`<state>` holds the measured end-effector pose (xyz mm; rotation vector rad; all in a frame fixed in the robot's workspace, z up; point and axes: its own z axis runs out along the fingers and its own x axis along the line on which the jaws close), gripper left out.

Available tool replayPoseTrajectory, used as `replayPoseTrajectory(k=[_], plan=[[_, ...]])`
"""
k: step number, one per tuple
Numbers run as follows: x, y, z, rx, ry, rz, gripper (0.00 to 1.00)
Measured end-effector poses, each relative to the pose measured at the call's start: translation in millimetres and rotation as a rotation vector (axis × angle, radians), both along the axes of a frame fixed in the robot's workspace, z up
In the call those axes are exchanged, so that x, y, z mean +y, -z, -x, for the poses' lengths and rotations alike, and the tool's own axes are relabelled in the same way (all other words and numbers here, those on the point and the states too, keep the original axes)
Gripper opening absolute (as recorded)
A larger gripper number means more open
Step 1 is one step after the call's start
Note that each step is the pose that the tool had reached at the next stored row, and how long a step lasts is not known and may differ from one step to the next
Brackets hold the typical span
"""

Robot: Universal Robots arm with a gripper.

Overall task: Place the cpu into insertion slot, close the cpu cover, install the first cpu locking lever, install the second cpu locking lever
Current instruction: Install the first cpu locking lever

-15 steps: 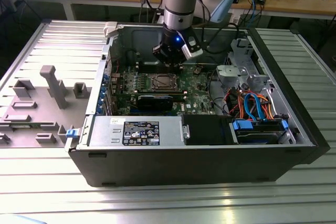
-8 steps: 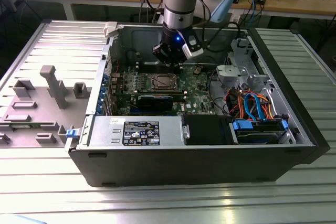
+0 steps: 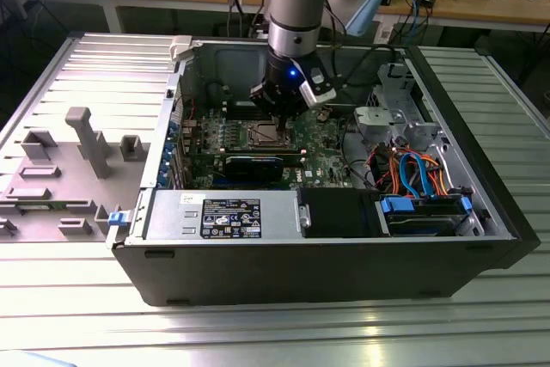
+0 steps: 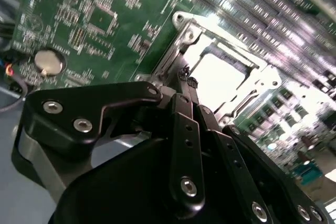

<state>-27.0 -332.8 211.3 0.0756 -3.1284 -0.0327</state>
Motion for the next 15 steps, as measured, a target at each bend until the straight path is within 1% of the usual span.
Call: replayPoseTrajectory(k=[1,2,3,4,8,10,11,12,15], plan=[[-5.3,0.5,0.0,0.0000,0.000,0.0026,0.11],[-7.6,0.4,0.0,0.0000,0.000,0.0060,0.11],[-7.9,-0.8,0.1,0.0002,0.000,0.0077,0.11],[-7.9,-6.1,0.0,0.0001,0.000,0.0081,0.11],[-7.9,-19.6,0.0,0.0000,0.000,0.0079,0.11],[-7.9,-29.2,0.0,-0.0001,0.000,0.0079,0.11],[-7.9,-31.5,0.0,-0.0001,0.000,0.0079,0.11],[-7.9,-32.5,0.0,0.0000,0.000,0.0079,0.11],[-7.9,-32.9,0.0,-0.0002,0.000,0.0075,0.11]])
